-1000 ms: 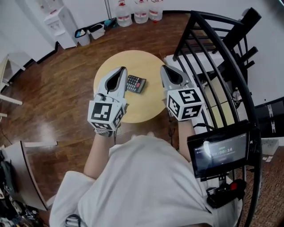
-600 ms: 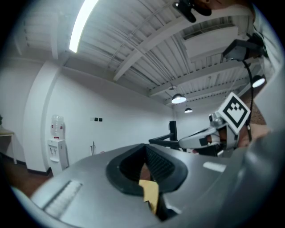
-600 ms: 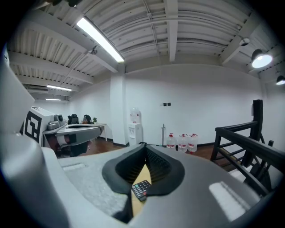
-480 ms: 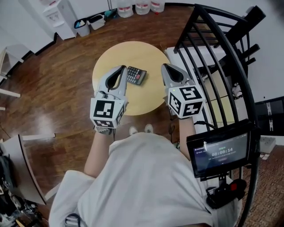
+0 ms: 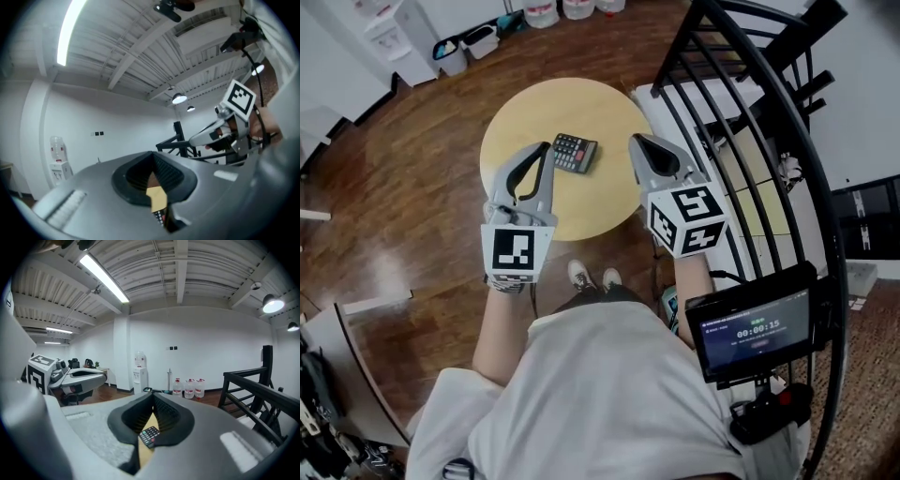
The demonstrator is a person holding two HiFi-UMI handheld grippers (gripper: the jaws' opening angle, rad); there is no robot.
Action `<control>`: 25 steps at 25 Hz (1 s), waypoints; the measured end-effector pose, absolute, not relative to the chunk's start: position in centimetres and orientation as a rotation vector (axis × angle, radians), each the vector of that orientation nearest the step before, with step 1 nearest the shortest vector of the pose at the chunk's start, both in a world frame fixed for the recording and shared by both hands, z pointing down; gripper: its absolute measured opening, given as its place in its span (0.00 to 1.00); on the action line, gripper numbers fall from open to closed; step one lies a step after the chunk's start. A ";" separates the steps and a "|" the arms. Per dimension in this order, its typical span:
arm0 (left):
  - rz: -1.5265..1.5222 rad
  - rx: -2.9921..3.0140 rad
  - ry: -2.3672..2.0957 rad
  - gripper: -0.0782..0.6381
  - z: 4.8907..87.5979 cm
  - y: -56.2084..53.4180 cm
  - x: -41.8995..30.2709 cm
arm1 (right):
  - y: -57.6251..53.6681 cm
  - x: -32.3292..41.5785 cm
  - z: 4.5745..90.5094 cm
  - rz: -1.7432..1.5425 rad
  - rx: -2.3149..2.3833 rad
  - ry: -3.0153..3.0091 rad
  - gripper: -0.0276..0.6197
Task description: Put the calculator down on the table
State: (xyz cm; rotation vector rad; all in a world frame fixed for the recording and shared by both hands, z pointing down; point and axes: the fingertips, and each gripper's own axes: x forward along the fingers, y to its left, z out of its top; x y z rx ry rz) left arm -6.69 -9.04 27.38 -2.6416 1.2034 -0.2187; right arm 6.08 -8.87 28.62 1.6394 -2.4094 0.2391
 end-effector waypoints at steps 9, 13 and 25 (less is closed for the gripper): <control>-0.195 -2.750 1.311 0.12 31.6 -6.7 -7.0 | -5.6 7.0 31.6 0.279 1.595 -2.353 0.03; -0.239 -2.759 1.303 0.12 32.8 -3.7 -6.2 | -2.3 8.4 33.6 0.380 1.619 -2.335 0.03; -0.177 -2.659 1.263 0.12 26.3 11.3 1.1 | 11.8 13.1 27.1 0.289 1.668 -2.502 0.03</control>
